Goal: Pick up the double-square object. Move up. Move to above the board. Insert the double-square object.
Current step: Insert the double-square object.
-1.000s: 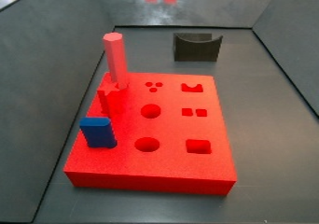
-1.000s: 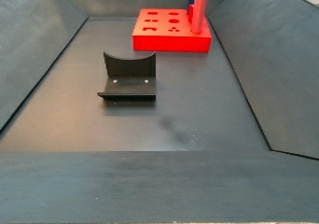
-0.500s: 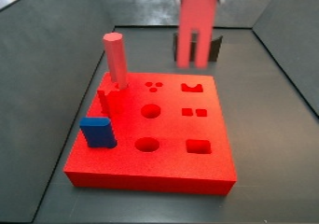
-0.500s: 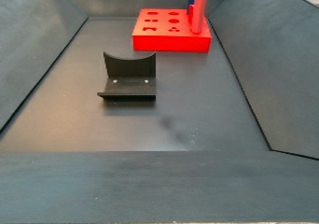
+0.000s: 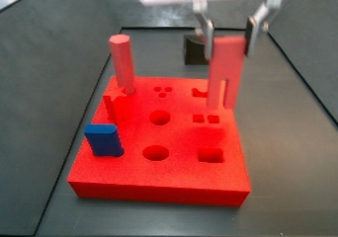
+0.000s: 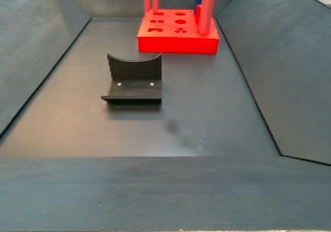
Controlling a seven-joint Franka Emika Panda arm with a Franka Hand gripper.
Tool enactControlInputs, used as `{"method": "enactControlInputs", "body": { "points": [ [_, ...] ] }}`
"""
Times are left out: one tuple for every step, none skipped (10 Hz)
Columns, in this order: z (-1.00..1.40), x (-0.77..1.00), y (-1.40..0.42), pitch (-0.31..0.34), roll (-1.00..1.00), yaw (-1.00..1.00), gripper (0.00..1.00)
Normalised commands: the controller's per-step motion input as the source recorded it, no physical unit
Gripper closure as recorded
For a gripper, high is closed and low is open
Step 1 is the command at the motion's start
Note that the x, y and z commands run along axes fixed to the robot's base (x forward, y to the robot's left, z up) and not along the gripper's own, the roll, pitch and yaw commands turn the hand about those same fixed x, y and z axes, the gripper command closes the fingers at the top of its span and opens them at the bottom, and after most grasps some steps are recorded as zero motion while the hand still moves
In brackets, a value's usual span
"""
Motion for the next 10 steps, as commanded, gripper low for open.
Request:
{"method": "enactControlInputs", "body": {
  "points": [
    [0.0, 0.0, 0.03, 0.0, 0.0, 0.0, 1.0],
    [-0.44, -0.12, 0.0, -0.054, 0.19, 0.0, 1.0],
    [-0.59, -0.2, 0.0, -0.079, 0.26, 0.0, 1.0],
    [-0.2, -0.02, 0.0, 0.0, 0.14, 0.0, 1.0],
    [-0.02, 0.0, 0.0, 0.0, 0.02, 0.0, 1.0],
    [-0.27, -0.07, 0.0, -0.019, 0.13, 0.05, 1.0],
    [-0.39, -0.17, 0.02, -0.017, 0.23, 0.09, 1.0],
    [-0.43, -0.17, 0.0, -0.004, 0.24, 0.1, 1.0],
    [-0.43, 0.0, 0.0, -0.033, 0.14, 0.05, 1.0],
    [-0.42, -0.04, 0.0, -0.049, 0.11, 0.0, 1.0]
  ]
}}
